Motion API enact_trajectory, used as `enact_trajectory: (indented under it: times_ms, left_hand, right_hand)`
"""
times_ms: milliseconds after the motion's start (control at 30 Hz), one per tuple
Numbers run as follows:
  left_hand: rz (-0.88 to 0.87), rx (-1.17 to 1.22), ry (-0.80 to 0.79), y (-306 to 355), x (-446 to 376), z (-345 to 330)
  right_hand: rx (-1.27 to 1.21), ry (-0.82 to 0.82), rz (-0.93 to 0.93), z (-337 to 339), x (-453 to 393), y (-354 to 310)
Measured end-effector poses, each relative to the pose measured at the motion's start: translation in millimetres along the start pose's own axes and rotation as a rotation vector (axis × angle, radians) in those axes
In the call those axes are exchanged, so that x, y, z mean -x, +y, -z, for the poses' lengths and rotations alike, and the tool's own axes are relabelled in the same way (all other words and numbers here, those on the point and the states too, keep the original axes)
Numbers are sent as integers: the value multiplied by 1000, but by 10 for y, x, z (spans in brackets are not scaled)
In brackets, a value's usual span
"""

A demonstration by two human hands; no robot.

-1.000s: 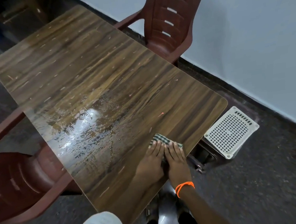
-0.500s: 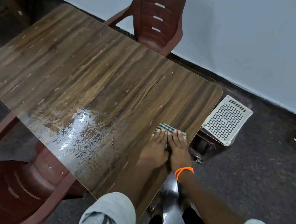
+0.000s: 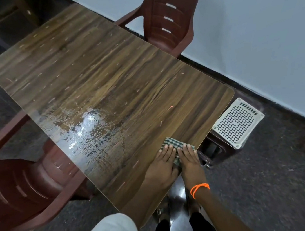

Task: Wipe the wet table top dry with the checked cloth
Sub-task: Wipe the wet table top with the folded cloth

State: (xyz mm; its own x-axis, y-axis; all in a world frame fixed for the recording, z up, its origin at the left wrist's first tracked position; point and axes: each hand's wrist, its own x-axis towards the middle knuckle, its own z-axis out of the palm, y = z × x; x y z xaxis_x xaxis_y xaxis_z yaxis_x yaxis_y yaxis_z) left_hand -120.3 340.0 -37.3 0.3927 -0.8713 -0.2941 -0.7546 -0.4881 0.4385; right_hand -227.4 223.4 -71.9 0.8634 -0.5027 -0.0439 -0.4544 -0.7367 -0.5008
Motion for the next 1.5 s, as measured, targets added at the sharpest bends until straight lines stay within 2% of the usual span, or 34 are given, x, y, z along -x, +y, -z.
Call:
enact_trajectory:
  times_ms: [167, 367, 533, 700, 900, 1100, 1267, 1500]
  left_hand:
    - [40, -82, 28, -243, -236, 179]
    - [31, -51, 36, -586, 272, 177]
    - [33, 4, 44, -308, 884, -124]
    - [31, -9, 21, -49, 695, -263]
    - [64, -67, 55, -231, 401, -72]
    - [100, -58, 81, -610, 918, -89]
    - [89, -16, 103, -458, 1501, -405]
    - [125, 4, 126, -105, 1199, -441]
  right_hand:
    - [-86, 23, -54, -132, -353, -215]
    - [-89, -7, 82, -366, -101, -558]
    - [-29, -74, 215, -331, 455, -429]
    - [20, -78, 155, -114, 489, -191]
    - [-42, -30, 31, -241, 155, -371]
    - [-51, -62, 153, -496, 322, -821]
    - [-13, -127, 261, -537, 845, -820]
    - [11, -100, 209, -291, 768, -551]
